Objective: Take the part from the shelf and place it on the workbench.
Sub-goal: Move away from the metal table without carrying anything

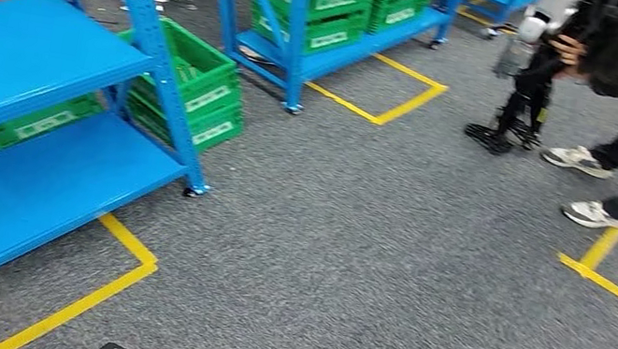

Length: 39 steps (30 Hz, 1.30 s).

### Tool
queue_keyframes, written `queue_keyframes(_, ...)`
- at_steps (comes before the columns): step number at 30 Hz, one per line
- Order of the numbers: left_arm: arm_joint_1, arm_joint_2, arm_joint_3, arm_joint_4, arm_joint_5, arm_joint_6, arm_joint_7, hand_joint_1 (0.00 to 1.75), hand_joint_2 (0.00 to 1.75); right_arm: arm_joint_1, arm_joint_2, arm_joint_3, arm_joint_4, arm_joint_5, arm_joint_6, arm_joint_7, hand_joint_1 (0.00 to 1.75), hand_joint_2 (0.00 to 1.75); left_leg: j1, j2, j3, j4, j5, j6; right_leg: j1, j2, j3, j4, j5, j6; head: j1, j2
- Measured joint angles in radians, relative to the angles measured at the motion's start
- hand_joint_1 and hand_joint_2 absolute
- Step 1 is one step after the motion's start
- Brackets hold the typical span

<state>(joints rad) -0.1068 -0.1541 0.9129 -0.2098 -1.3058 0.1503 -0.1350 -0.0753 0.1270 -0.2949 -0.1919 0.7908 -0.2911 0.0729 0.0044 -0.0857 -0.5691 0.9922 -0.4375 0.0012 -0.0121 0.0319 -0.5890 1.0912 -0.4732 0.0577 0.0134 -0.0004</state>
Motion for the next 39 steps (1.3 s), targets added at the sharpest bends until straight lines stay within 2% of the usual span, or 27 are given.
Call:
queue_keyframes(2, 0.000, 0.000, 0.000, 0.000, 0.000, 0.000, 0.000, 0.00, 1.75, 0.000, 0.000, 0.000, 0.000, 0.000, 0.000, 0.000, 0.00, 0.00, 0.000, -0.001, 0.000, 0.000, 0.000, -0.001, -0.001, 0.005, 0.004, -0.007, 0.003, 0.001, 0.000, 0.000)
queue_keyframes(4, -0.001, 0.000, 0.000, 0.000, 0.000, 0.000, 0.000, 0.00, 1.75, -0.001, 0.001, -0.001, 0.000, 0.000, 0.000, 0.000, 0.00, 0.00, -0.001, -0.013, -0.005, 0.002, 0.001, -0.010, -0.004, 0.032, 0.017, -0.036, -0.001, -0.004, 0.000, 0.000)
queue_keyframes(5, 0.001, 0.001, 0.000, 0.000, 0.000, 0.000, 0.000, 0.00, 1.75, -0.002, 0.001, -0.001, 0.000, 0.000, 0.001, 0.000, 0.00, 0.00, 0.000, -0.016, -0.009, 0.003, 0.003, -0.019, -0.004, 0.033, 0.024, -0.050, -0.001, -0.015, -0.001, 0.000)
queue_keyframes(6, 0.002, 0.002, 0.000, 0.000, 0.000, 0.000, 0.000, 0.00, 1.75, -0.003, 0.002, -0.001, 0.000, 0.000, 0.001, 0.000, 0.00, 0.00, -0.001, -0.006, -0.018, 0.011, -0.002, -0.030, -0.004, 0.030, 0.029, -0.062, -0.001, -0.028, -0.004, 0.000)
queue_keyframes(8, 0.001, 0.003, 0.001, 0.000, 0.001, 0.000, 0.000, 0.00, 1.75, -0.003, 0.003, -0.002, 0.000, 0.000, 0.001, -0.001, 0.00, 0.00, 0.000, 0.037, -0.056, 0.078, -0.045, -0.046, -0.001, -0.008, 0.029, -0.065, 0.004, -0.050, -0.012, 0.000)
queue_keyframes(9, -0.001, 0.003, 0.001, 0.000, 0.001, 0.000, 0.000, 0.00, 1.75, -0.001, 0.002, -0.002, 0.000, 0.000, 0.001, -0.001, 0.00, 0.00, -0.001, 0.058, -0.087, 0.142, -0.079, -0.049, 0.001, -0.022, 0.029, -0.065, 0.003, -0.054, -0.015, 0.000)
queue_keyframes(10, -0.002, 0.002, 0.001, 0.000, 0.001, 0.000, 0.000, 0.00, 1.75, 0.001, 0.002, -0.002, 0.000, 0.000, 0.001, -0.001, 0.00, 0.00, 0.000, 0.067, -0.120, 0.209, -0.109, -0.050, 0.002, -0.037, 0.027, -0.065, 0.003, -0.055, -0.016, 0.000)
queue_keyframes(11, -0.002, 0.002, 0.001, 0.000, 0.001, 0.000, 0.000, 0.00, 1.75, 0.002, 0.002, -0.002, 0.000, 0.000, 0.002, -0.001, 0.00, 0.00, 0.000, 0.071, -0.143, 0.258, -0.124, -0.051, 0.003, -0.052, 0.027, -0.065, 0.002, -0.056, -0.016, 0.000)
queue_keyframes(12, -0.002, 0.002, 0.001, 0.000, 0.001, 0.000, 0.000, 0.00, 1.75, 0.003, 0.002, -0.002, 0.000, 0.001, 0.002, -0.001, 0.00, 0.00, 0.000, 0.072, -0.149, 0.276, -0.121, -0.051, 0.004, -0.066, 0.027, -0.065, 0.002, -0.057, -0.016, 0.000)
queue_keyframes(13, -0.001, 0.002, 0.001, 0.000, 0.001, 0.000, 0.000, 0.00, 1.75, 0.002, 0.002, -0.002, 0.000, 0.001, 0.003, -0.001, 0.00, 0.00, 0.000, 0.075, -0.136, 0.255, -0.099, -0.050, 0.005, -0.079, 0.027, -0.065, 0.001, -0.056, -0.016, 0.000)
queue_keyframes(14, -0.001, 0.002, 0.001, 0.000, 0.000, 0.000, 0.000, 0.00, 1.75, 0.001, 0.002, -0.002, 0.000, 0.001, 0.003, -0.001, 0.00, 0.00, -0.001, 0.083, -0.105, 0.202, -0.067, -0.047, 0.005, -0.090, 0.029, -0.065, 0.000, -0.055, -0.016, 0.000)
queue_keyframes(16, -0.002, 0.002, 0.001, 0.000, -0.001, 0.001, 0.000, 0.00, 1.75, 0.000, 0.002, -0.002, 0.000, 0.002, 0.004, -0.001, 0.00, 0.00, -0.006, 0.127, -0.033, 0.073, -0.017, -0.039, 0.009, -0.110, 0.032, -0.063, -0.004, -0.049, -0.017, 0.000)
queue_keyframes(18, -0.005, 0.003, 0.001, 0.000, -0.002, 0.002, 0.000, 0.00, 1.75, -0.001, 0.002, -0.002, 0.000, 0.003, 0.006, -0.001, 0.00, 0.00, -0.011, 0.155, -0.002, 0.008, -0.008, -0.028, 0.016, -0.130, 0.035, -0.063, -0.008, -0.039, -0.017, 0.000)
queue_keyframes(20, -0.003, 0.004, 0.001, 0.000, -0.002, 0.003, 0.000, 0.00, 1.75, -0.003, 0.002, -0.002, 0.000, 0.004, 0.008, -0.001, 0.00, 0.00, -0.010, 0.135, -0.003, 0.000, -0.008, -0.018, 0.017, -0.147, 0.040, -0.065, -0.011, -0.029, -0.015, 0.000)
queue_keyframes(21, 0.000, 0.005, 0.001, 0.000, -0.002, 0.003, 0.000, 0.00, 1.75, -0.005, 0.002, -0.002, 0.000, 0.004, 0.009, -0.001, 0.00, 0.00, -0.008, 0.124, -0.002, -0.002, -0.007, -0.013, 0.015, -0.138, 0.040, -0.061, -0.017, -0.022, -0.014, 0.000)
queue_keyframes(22, 0.001, 0.005, 0.001, 0.000, -0.002, 0.004, 0.000, 0.00, 1.75, -0.006, 0.002, -0.002, 0.000, 0.005, 0.010, -0.001, 0.00, 0.00, -0.006, 0.114, -0.001, -0.004, -0.004, -0.008, 0.013, -0.117, 0.033, -0.040, -0.032, -0.016, -0.011, 0.000)
queue_keyframes(24, -0.001, 0.004, 0.002, 0.000, -0.002, 0.004, 0.000, 0.00, 1.75, -0.007, 0.002, -0.002, 0.000, 0.006, 0.010, -0.001, 0.00, 0.00, -0.002, 0.091, -0.001, -0.005, -0.001, 0.000, 0.009, -0.062, -0.014, 0.064, -0.088, -0.007, -0.005, 0.000)
queue_keyframes(26, -0.003, 0.003, 0.002, 0.000, -0.003, 0.003, 0.000, 0.00, 1.75, -0.004, 0.002, -0.002, 0.000, 0.007, 0.012, 0.000, 0.00, 0.00, -0.002, 0.064, -0.001, -0.005, 0.000, 0.004, 0.009, -0.040, -0.076, 0.189, -0.134, -0.005, -0.002, 0.000)
queue_keyframes(27, -0.002, 0.003, 0.002, 0.000, -0.003, 0.003, 0.000, 0.00, 1.75, -0.002, 0.002, -0.003, 0.000, 0.007, 0.012, 0.000, 0.00, 0.00, -0.002, 0.051, -0.001, -0.004, 0.000, 0.004, 0.008, -0.037, -0.092, 0.212, -0.132, -0.005, -0.001, 0.000)
queue_keyframes(28, -0.001, 0.003, 0.002, 0.000, -0.003, 0.003, 0.000, 0.00, 1.75, -0.002, 0.002, -0.003, 0.000, 0.007, 0.013, 0.000, 0.00, 0.00, -0.001, 0.037, 0.000, -0.004, 0.000, 0.003, 0.007, -0.034, -0.089, 0.196, -0.110, -0.005, -0.001, 0.000)
queue_keyframes(29, -0.001, 0.004, 0.002, 0.000, -0.003, 0.003, 0.000, 0.00, 1.75, -0.002, 0.002, -0.003, 0.000, 0.007, 0.013, 0.000, 0.00, 0.00, 0.000, 0.023, 0.001, -0.003, 0.000, 0.002, 0.005, -0.027, -0.068, 0.143, -0.074, -0.005, -0.001, 0.000)
queue_keyframes(31, -0.003, 0.004, 0.002, 0.000, -0.004, 0.003, 0.000, 0.00, 1.75, -0.003, 0.003, -0.003, 0.000, 0.008, 0.013, 0.000, 0.00, 0.00, 0.002, -0.004, 0.000, 0.001, -0.001, -0.007, -0.003, 0.016, -0.009, 0.011, -0.014, -0.005, -0.001, 0.000)
queue_keyframes(33, -0.004, 0.004, 0.002, 0.000, -0.004, 0.003, 0.000, 0.00, 1.75, -0.005, 0.003, -0.003, 0.000, 0.009, 0.014, 0.000, 0.00, 0.00, 0.003, -0.026, -0.006, 0.003, 0.001, -0.022, -0.007, 0.049, 0.021, -0.052, -0.001, -0.010, 0.000, 0.000)
queue_keyframes(35, -0.001, 0.005, 0.002, 0.000, -0.004, 0.003, 0.001, 0.00, 1.75, -0.008, 0.004, -0.003, 0.000, 0.010, 0.014, 0.000, 0.00, 0.00, 0.007, -0.044, -0.012, -0.003, 0.008, -0.036, -0.004, 0.038, 0.023, -0.055, -0.001, -0.024, 0.000, 0.000)
queue_keyframes(36, 0.001, 0.005, 0.002, 0.000, -0.004, 0.003, 0.001, 0.00, 1.75, -0.010, 0.004, -0.003, 0.000, 0.010, 0.014, 0.000, 0.00, 0.00, 0.007, -0.035, -0.015, -0.002, 0.006, -0.041, -0.003, 0.028, 0.024, -0.058, 0.002, -0.032, -0.001, 0.000)
queue_keyframes(37, 0.001, 0.006, 0.002, 0.000, -0.004, 0.003, 0.002, 0.00, 1.75, -0.010, 0.004, -0.003, 0.000, 0.010, 0.014, 0.000, 0.00, 0.00, 0.005, -0.014, -0.023, 0.012, -0.004, -0.046, -0.004, 0.016, 0.025, -0.061, 0.004, -0.039, -0.004, 0.000)
queue_keyframes(39, -0.002, 0.006, 0.002, 0.000, -0.004, 0.003, 0.002, 0.00, 1.75, -0.009, 0.004, -0.003, 0.000, 0.010, 0.014, 0.000, 0.00, 0.00, 0.002, 0.046, -0.066, 0.100, -0.058, -0.053, -0.002, -0.012, 0.026, -0.064, 0.005, -0.049, -0.010, 0.000)
